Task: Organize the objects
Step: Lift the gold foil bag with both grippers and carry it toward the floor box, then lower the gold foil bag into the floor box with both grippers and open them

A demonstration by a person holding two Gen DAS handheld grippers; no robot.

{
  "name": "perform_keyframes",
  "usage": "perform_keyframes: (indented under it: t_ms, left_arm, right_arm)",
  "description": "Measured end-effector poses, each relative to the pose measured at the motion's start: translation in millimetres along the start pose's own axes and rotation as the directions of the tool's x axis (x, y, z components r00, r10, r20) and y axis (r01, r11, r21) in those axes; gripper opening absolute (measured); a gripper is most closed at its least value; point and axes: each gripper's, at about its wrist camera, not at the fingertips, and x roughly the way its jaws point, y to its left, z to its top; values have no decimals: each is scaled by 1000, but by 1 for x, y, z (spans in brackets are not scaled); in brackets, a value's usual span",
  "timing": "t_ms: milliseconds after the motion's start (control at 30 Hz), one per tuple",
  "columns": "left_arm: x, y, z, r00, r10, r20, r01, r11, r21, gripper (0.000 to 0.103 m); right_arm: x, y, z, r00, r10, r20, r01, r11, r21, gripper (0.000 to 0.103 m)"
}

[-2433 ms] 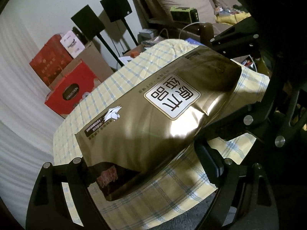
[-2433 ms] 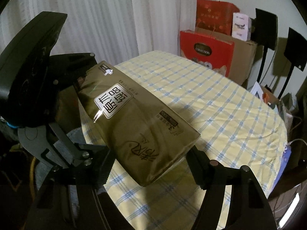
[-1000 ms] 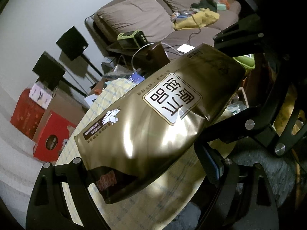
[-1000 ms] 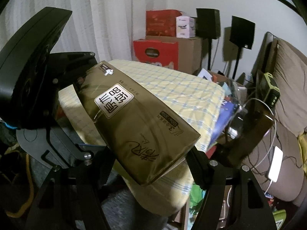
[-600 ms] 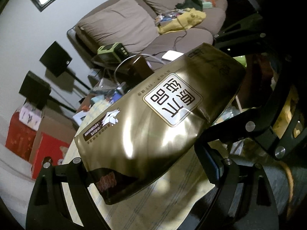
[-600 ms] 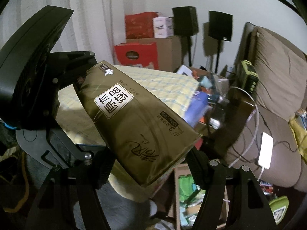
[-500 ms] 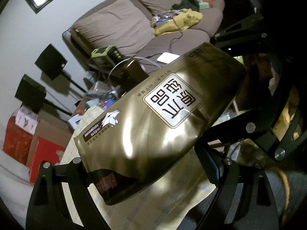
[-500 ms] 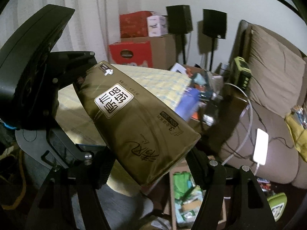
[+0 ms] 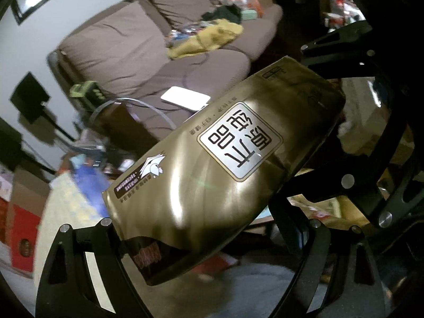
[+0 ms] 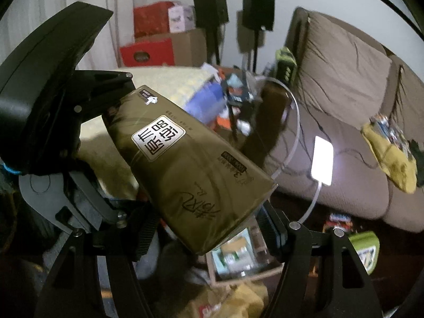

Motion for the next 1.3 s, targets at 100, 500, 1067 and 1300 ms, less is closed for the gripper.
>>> perform_keyframes:
  t_ms: [100,500,1067,1300]
  left_arm:
    - [22,-27,-4,997,-66,-38,66,998,3,86]
    - [118,-83,-27,954,-202,-220,197,979,-44,86]
    - [224,-21,-64,915,-164,-368,78,969,-236,85]
    - [278,-15,-68,904,-23,-427,-51,986,-161,85]
  right_arm:
    - [2,-3,-36,998,-23,-50,23,1000,15,70]
    - [63,-31,-121,983,10,-182,16,990,143,70]
    - [190,-71,-115,964,175,-202,-149,979,139,69]
    - [246,-94,-110,955,180,-237,-145,977,158,69]
